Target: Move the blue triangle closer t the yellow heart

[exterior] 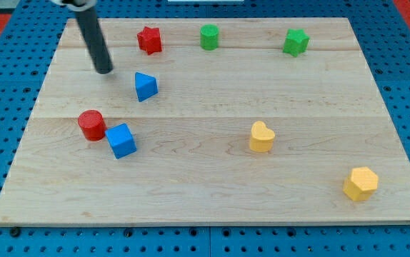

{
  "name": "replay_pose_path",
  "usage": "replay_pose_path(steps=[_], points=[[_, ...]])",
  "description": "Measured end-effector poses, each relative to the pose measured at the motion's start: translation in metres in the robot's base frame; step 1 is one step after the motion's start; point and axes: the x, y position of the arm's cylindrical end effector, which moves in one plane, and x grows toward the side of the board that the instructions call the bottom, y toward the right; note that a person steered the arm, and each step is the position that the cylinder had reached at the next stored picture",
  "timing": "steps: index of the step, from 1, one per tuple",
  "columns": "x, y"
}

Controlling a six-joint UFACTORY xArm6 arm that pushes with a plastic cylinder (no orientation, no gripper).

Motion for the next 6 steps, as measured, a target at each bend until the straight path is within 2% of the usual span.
replay_pose_path(steps=[1, 2, 3, 5, 6], points=[[0.004, 0.061], [0.007, 0.007], [0.025, -0.017], [0.036, 0.112], [0.038, 0.158]])
